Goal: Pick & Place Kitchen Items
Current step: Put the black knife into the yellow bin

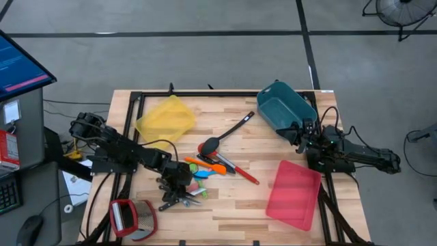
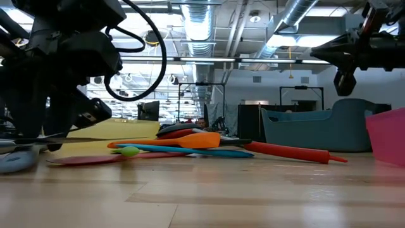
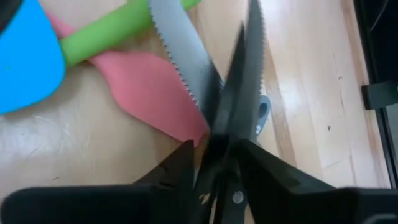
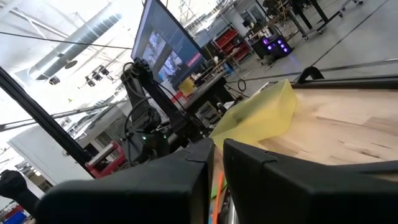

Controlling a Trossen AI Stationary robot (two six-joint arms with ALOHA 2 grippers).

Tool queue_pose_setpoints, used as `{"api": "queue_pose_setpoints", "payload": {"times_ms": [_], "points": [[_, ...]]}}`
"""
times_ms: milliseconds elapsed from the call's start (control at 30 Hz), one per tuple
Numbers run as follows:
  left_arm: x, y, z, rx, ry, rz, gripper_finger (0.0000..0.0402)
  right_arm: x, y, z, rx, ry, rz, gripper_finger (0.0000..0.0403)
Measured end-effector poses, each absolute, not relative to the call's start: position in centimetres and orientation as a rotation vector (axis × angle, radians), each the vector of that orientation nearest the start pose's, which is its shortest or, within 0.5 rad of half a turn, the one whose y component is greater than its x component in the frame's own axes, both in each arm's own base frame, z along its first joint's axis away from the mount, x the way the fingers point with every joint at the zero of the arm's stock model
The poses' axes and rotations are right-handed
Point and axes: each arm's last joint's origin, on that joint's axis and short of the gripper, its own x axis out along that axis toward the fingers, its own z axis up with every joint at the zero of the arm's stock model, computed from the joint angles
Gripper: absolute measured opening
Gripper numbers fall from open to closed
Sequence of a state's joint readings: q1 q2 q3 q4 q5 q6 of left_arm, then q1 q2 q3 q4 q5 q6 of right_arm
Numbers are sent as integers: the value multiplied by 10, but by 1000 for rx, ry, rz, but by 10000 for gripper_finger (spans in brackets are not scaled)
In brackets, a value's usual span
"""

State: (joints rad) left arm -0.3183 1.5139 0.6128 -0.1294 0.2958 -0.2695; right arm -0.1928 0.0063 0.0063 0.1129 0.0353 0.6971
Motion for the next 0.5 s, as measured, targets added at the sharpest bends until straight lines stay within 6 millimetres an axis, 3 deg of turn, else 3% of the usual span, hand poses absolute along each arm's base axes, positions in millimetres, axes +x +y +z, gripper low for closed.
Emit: {"api": "queue_pose_setpoints", "payload": {"times_ms": [333, 500], "points": [[239, -88, 131, -228, 1095, -426, 8, 95, -21, 174, 688, -180, -232, 32], [239, -88, 131, -228, 1091, -427, 6, 95, -21, 173, 688, -179, -235, 31]]}}
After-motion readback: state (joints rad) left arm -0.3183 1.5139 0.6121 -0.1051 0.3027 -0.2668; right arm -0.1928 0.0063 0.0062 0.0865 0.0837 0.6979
